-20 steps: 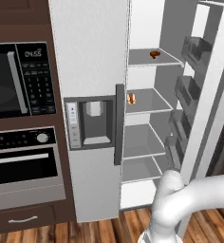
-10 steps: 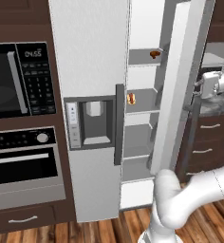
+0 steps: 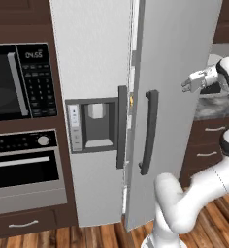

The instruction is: Pick up the frozen chicken drumstick from the freezer, place it on any shelf in the fridge, and close the fridge and freezer doors when done.

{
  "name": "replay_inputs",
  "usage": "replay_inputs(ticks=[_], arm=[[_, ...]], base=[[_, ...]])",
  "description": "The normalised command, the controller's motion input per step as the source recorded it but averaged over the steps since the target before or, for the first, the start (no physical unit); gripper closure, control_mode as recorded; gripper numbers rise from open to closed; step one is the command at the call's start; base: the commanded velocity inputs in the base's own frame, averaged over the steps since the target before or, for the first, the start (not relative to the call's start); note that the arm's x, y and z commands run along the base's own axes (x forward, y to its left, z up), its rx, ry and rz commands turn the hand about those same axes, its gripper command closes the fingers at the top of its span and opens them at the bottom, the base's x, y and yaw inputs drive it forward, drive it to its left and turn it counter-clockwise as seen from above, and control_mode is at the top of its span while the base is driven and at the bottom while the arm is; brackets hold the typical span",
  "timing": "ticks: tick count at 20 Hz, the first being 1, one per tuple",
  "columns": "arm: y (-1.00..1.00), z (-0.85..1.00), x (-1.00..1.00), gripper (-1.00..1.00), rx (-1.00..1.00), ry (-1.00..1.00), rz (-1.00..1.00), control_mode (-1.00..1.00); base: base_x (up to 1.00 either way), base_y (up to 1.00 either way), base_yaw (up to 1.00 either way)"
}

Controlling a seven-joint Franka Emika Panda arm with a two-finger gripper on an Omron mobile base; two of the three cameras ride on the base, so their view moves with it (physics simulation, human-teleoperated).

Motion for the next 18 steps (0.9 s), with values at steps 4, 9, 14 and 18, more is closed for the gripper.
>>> replay_inputs(ticks=[4, 9, 14, 18], arm=[[0.51, 0.00, 1.00, -1.00, -0.27, -0.23, -0.32, -1.00], [0.29, -0.01, 0.59, -1.00, -0.14, -0.15, -0.20, -1.00], [0.00, 0.00, 0.00, -1.00, 0.00, 0.00, 0.00, -1.00], [0.14, -0.01, -0.21, -1.00, -0.09, -0.13, 0.01, -1.00]], base=[[0.00, 0.00, 0.00], [0.00, 0.00, 0.00], [0.00, 0.00, 0.00], [0.00, 0.00, 0.00]])
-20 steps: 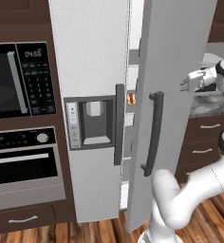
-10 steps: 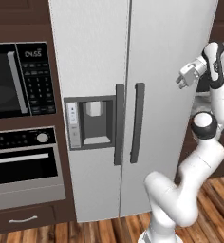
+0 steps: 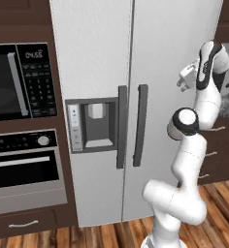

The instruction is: Pick up the frozen chicken drumstick from the freezer, place it on any shelf in the fridge, and close the fridge and freezer doors when done.

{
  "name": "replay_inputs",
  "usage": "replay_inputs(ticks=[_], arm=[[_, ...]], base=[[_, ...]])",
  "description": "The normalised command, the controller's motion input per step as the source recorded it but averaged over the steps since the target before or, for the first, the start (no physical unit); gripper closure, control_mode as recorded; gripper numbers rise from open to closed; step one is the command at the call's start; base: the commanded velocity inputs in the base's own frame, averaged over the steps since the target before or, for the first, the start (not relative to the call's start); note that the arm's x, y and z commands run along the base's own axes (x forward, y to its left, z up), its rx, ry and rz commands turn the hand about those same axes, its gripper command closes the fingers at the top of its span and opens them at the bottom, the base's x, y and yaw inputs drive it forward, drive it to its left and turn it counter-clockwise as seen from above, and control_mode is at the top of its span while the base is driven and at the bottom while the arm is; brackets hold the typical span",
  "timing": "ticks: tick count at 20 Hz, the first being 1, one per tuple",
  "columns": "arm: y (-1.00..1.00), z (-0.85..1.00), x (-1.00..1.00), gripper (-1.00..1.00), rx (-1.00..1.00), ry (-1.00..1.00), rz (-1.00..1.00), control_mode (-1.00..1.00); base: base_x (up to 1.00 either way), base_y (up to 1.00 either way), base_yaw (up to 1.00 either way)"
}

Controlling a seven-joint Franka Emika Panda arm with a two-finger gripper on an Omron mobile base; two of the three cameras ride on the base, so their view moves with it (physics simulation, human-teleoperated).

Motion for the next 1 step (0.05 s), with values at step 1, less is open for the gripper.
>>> replay_inputs(ticks=[1], arm=[[0.58, 0.00, -0.48, -1.00, -0.28, -0.26, 0.00, -1.00]], base=[[0.00, 0.00, 0.00]])
